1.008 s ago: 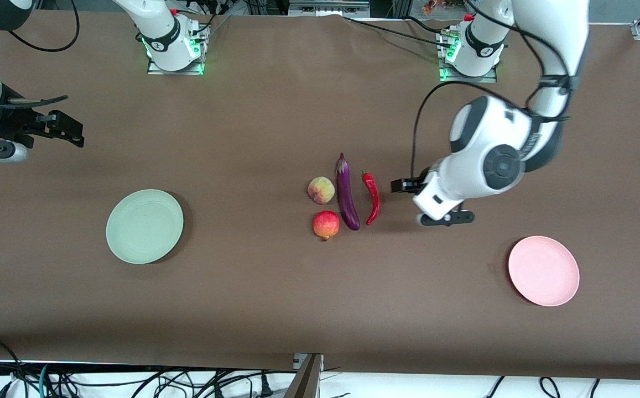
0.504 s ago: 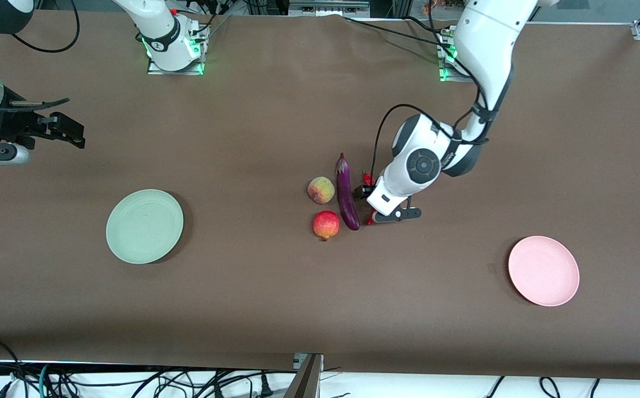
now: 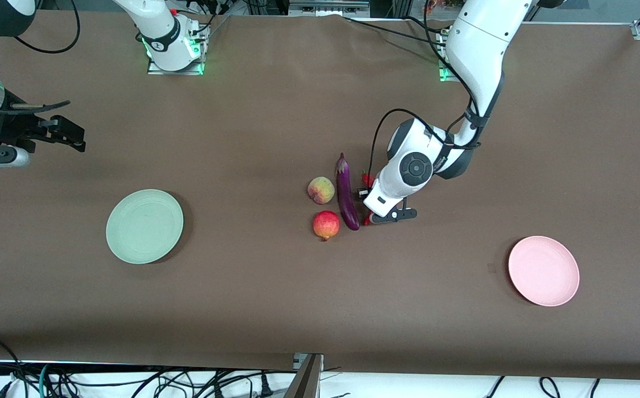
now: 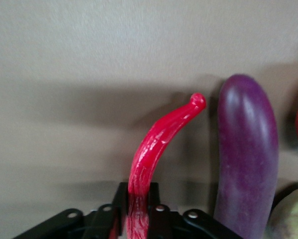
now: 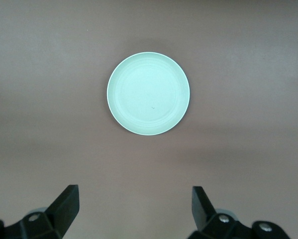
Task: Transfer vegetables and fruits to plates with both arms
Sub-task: 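Carry the chili to the pink plate while the right gripper reaches the peach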
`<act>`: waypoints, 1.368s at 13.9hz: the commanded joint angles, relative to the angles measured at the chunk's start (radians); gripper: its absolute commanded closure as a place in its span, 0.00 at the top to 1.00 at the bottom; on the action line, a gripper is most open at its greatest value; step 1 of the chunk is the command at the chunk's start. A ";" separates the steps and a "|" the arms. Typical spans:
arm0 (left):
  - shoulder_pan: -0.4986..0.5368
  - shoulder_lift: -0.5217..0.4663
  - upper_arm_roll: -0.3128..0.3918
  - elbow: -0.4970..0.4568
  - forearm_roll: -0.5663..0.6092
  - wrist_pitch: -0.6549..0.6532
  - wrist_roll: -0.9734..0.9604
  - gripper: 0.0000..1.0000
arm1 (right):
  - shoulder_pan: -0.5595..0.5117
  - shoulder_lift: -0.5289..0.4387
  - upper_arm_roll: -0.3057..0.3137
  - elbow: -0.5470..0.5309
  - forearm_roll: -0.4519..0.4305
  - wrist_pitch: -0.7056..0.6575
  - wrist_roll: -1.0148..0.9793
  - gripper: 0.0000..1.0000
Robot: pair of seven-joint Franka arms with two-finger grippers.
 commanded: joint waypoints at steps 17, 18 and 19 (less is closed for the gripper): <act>0.538 0.235 0.163 0.605 0.176 -0.298 0.832 0.00 | 0.270 0.252 0.017 0.025 0.001 0.231 0.347 1.00; 0.541 0.264 0.163 0.605 0.177 -0.221 0.887 0.00 | 0.296 0.277 0.017 0.025 0.003 0.279 0.419 1.00; 0.551 0.285 0.166 0.611 0.177 -0.165 0.930 0.00 | 0.328 0.304 0.017 0.025 0.006 0.329 0.470 1.00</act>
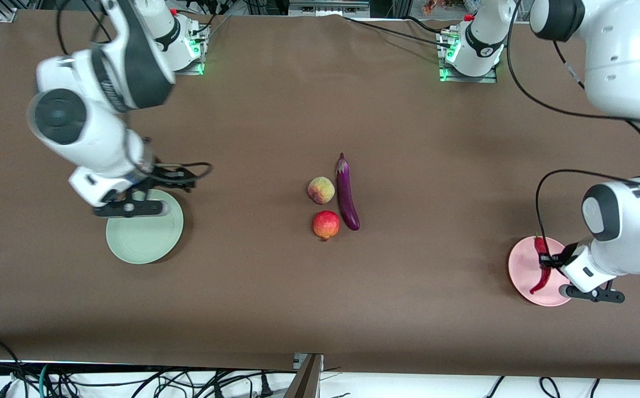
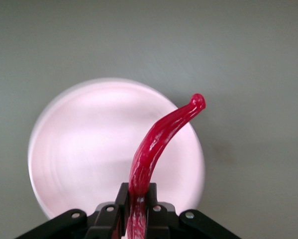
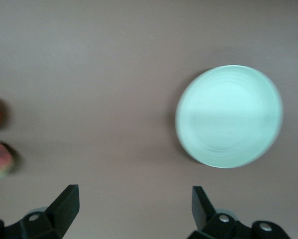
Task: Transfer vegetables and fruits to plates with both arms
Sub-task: 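Carry the chili to the pink plate while the right gripper reaches the peach, then release the chili on the pink plate while the right gripper grasps the peach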
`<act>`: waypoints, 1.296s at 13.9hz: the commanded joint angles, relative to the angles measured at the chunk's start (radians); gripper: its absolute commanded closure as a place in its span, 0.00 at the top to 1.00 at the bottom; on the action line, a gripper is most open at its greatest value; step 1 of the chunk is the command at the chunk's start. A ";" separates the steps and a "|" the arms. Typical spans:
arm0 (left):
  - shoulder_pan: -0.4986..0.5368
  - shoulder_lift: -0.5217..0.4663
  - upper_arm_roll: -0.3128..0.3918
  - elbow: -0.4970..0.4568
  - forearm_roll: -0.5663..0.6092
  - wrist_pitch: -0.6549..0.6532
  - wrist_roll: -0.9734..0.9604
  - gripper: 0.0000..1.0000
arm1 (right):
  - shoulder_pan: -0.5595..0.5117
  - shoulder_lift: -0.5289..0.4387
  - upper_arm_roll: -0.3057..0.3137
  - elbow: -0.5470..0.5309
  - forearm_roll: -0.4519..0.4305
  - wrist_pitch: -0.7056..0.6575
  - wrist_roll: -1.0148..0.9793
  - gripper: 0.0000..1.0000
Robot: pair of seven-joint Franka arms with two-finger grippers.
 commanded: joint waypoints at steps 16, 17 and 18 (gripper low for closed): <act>0.041 -0.222 -0.040 0.059 -0.056 -0.481 0.026 1.00 | 0.399 0.379 -0.013 0.023 0.050 0.486 0.624 1.00; 0.037 -0.256 -0.074 0.051 -0.053 -0.544 -0.042 1.00 | 0.400 0.387 -0.013 0.025 0.051 0.499 0.626 1.00; 0.029 -0.291 -0.095 0.041 -0.053 -0.569 -0.131 1.00 | 0.402 0.390 -0.013 0.023 0.051 0.506 0.628 1.00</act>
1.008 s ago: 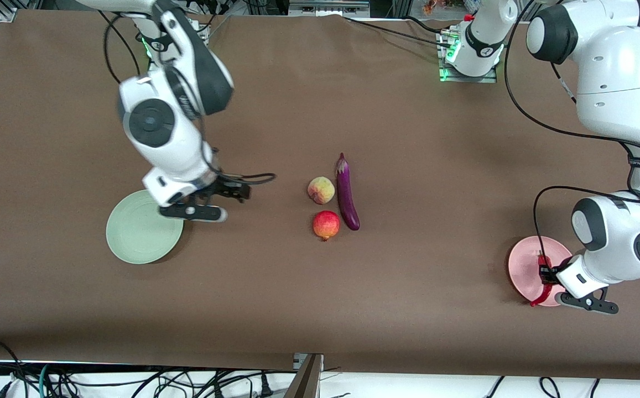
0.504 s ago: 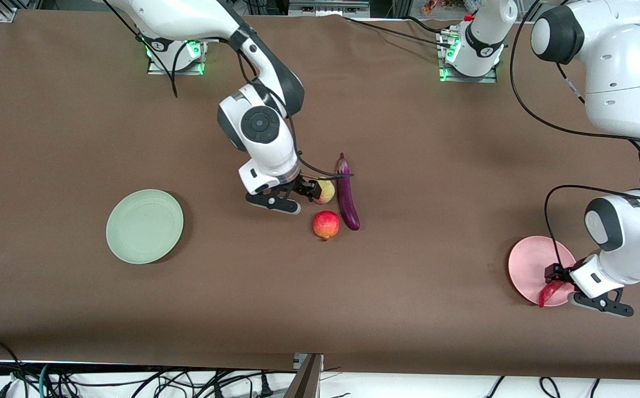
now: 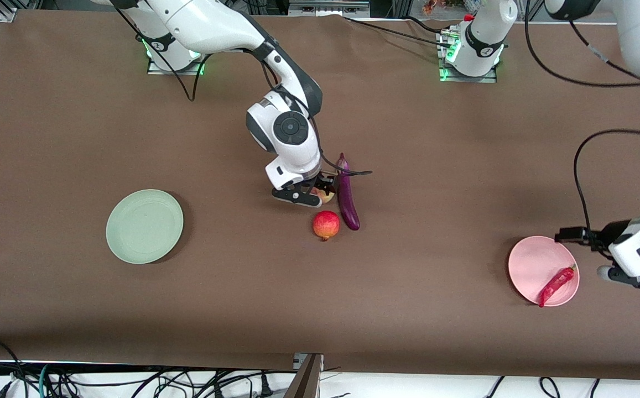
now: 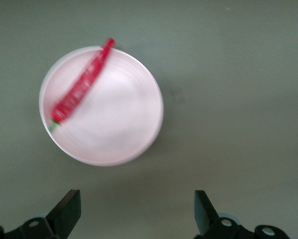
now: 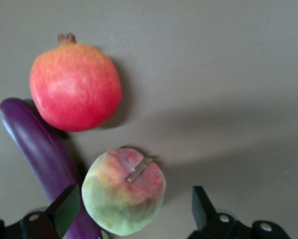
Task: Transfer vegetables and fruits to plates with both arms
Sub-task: 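Release the chili on the pink plate while the right gripper grasps the peach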
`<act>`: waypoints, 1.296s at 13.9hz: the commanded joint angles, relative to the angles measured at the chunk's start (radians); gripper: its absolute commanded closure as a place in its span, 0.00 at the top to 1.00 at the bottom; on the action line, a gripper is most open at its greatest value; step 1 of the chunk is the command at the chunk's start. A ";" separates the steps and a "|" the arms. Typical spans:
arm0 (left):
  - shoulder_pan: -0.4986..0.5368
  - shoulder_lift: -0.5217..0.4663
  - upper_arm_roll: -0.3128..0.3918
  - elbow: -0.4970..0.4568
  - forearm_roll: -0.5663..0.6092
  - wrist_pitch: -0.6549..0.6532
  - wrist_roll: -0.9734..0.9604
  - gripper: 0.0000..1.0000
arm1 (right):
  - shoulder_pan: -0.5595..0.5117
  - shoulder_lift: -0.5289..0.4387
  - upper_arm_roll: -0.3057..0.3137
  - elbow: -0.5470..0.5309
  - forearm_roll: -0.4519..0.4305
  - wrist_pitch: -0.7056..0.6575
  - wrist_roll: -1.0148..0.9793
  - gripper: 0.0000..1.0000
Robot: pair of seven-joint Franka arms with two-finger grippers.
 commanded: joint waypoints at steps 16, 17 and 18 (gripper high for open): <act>-0.017 -0.206 -0.296 -0.097 -0.002 -0.157 -0.533 1.00 | 0.027 0.080 -0.012 0.020 0.006 0.082 0.005 0.84; -0.017 -0.206 -0.296 -0.097 -0.002 -0.157 -0.533 1.00 | 0.027 0.082 -0.012 0.020 0.006 0.086 0.005 0.84; -0.017 -0.206 -0.296 -0.097 -0.002 -0.158 -0.533 1.00 | 0.027 0.085 -0.012 0.020 0.006 0.097 0.002 0.81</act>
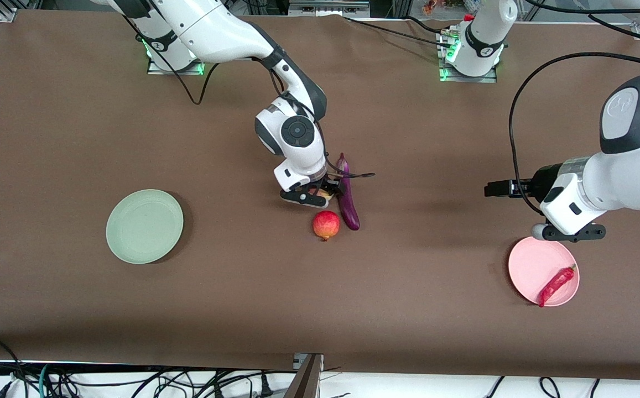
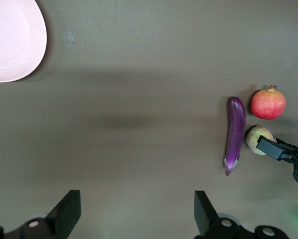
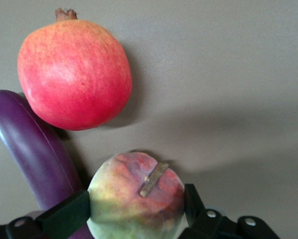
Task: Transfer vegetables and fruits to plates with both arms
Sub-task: 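Release the chili on the pink plate while the right gripper grasps the peach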
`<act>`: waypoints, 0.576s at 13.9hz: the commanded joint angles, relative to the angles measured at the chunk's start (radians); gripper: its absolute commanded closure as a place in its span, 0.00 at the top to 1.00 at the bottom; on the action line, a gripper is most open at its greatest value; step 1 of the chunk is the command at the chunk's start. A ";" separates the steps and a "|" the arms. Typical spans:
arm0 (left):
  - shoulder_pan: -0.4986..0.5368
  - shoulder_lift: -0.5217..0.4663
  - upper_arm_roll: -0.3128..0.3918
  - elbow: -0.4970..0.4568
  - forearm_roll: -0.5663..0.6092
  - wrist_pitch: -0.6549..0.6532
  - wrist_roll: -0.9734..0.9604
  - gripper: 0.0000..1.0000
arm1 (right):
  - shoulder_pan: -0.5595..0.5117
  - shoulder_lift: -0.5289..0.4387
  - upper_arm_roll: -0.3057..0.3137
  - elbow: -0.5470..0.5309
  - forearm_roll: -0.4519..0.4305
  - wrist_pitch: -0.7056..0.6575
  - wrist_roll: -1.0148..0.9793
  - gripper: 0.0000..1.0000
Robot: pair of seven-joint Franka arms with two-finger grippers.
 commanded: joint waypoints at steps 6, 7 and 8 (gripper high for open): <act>-0.001 -0.022 -0.003 -0.026 0.001 -0.006 -0.009 1.00 | 0.002 0.021 -0.009 0.015 0.006 0.014 -0.017 0.59; -0.001 -0.022 -0.003 -0.026 0.001 -0.006 -0.009 1.00 | -0.001 0.015 -0.009 0.015 0.006 0.011 -0.020 0.60; -0.001 -0.022 -0.003 -0.026 0.001 -0.006 -0.009 1.00 | -0.003 -0.002 -0.010 0.015 0.006 0.005 -0.020 0.59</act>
